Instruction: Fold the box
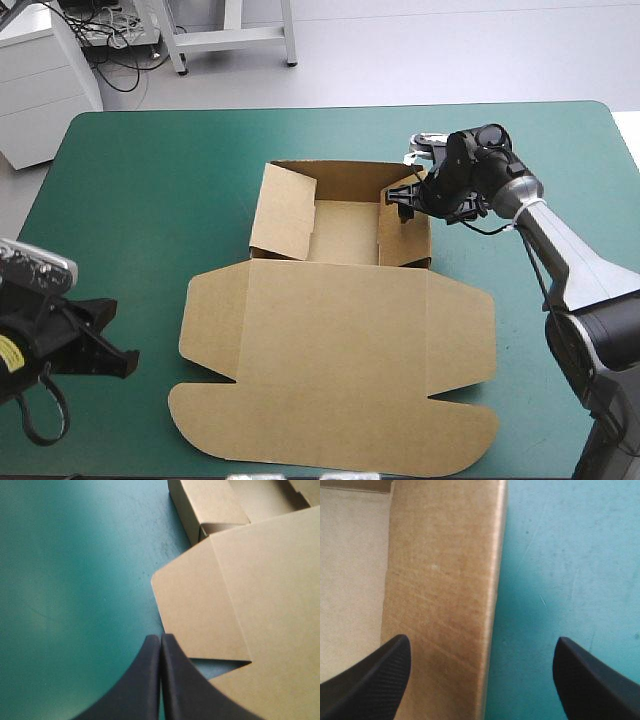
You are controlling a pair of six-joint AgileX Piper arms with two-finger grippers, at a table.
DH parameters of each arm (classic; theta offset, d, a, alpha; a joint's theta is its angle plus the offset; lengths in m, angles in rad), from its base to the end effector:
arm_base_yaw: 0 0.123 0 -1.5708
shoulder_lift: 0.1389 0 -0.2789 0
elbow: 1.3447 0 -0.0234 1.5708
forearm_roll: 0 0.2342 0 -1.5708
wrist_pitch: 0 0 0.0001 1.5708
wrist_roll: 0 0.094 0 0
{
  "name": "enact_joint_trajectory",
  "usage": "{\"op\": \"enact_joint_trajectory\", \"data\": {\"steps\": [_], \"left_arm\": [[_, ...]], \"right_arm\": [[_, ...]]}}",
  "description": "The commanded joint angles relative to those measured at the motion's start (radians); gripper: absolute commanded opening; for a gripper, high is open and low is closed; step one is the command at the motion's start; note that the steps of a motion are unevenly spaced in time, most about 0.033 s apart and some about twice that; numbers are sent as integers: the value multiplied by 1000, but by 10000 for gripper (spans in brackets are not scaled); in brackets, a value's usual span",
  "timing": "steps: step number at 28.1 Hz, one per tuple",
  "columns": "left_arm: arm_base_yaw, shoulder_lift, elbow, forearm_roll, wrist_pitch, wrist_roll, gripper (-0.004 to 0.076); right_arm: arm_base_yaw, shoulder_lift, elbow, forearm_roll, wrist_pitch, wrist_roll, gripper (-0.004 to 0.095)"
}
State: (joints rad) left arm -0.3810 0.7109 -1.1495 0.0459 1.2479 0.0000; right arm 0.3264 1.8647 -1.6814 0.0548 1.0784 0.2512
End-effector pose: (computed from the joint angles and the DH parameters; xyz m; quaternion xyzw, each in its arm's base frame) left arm 0.0731 -0.0249 0.4082 0.1702 0.8950 -0.0555 0.4085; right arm 0.3666 0.1289 0.2904 -0.0289 0.9797 0.0812 0.1812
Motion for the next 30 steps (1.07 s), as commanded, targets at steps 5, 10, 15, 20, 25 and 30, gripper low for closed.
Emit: {"op": "enact_joint_trajectory", "data": {"steps": [5, 10, 15, 20, 25, 30], "left_arm": [[-1, -152, 221, 26, -102, -40, -23], [-1, -215, 282, 26, -101, -58, -23], [-1, -252, 290, 26, -101, -58, -30], [-1, -267, 290, 34, -101, -58, -32], [-1, -267, 290, 34, -101, -58, -32], [-1, -267, 290, 34, -101, -58, -32]], "right_arm": [[4, 11, -20, 70, -26, -21, 688], [18, 19, -20, 65, -30, -19, 536], [18, 19, -20, 56, -10, -18, 75], [18, 19, -20, 51, -3, -25, -8], [14, -15, -32, -20, -2, -25, -8], [-86, -117, -186, -228, 110, -38, -8]]}}
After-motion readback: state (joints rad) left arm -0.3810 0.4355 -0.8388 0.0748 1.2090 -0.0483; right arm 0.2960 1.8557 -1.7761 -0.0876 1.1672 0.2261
